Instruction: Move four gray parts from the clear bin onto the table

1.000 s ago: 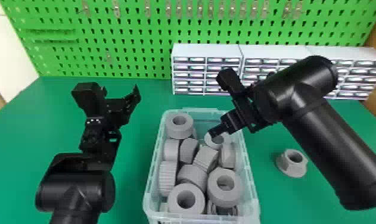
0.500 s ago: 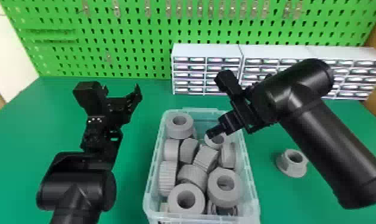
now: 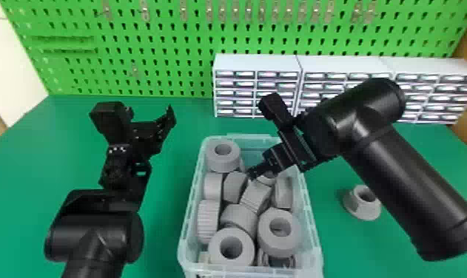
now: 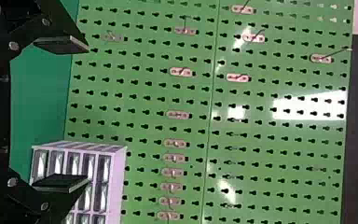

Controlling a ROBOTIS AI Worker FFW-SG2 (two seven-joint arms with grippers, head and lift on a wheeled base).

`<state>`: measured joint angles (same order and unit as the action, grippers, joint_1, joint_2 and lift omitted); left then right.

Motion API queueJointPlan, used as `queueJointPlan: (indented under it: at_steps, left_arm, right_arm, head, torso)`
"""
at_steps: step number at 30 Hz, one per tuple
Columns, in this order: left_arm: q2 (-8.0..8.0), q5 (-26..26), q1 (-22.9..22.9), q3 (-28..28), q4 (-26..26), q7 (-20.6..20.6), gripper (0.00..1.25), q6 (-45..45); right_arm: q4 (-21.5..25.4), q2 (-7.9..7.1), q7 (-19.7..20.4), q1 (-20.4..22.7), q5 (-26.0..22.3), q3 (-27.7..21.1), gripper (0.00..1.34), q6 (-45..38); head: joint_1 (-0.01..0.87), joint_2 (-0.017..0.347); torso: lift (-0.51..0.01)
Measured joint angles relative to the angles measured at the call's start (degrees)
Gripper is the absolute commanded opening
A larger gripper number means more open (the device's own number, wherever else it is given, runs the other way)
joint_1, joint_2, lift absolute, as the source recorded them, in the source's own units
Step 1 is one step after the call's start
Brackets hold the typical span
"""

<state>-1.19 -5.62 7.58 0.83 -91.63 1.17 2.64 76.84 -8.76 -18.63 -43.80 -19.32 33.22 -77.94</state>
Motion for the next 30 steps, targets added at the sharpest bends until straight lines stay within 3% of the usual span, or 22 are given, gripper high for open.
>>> queueJointPlan:
  at_steps: [15, 30]
  left_arm:
    - [-0.49, 0.0, -0.3, 0.1, 0.0, 0.0, 0.97, 0.0]
    - [-0.62, 0.2, -0.3, 0.6, 0.0, 0.0, 0.97, 0.1]
  right_arm:
    - [-3.9, 1.03, 0.4, 0.7, -4.0, 1.5, 1.06, -0.4]
    - [-5.7, 1.08, 7.5, 0.9, -12.0, 2.0, 1.06, -0.2]
  head:
    - [0.693, 0.072]
    - [0.693, 0.072]
  torso:
    - [-0.052]
    - [-0.052]
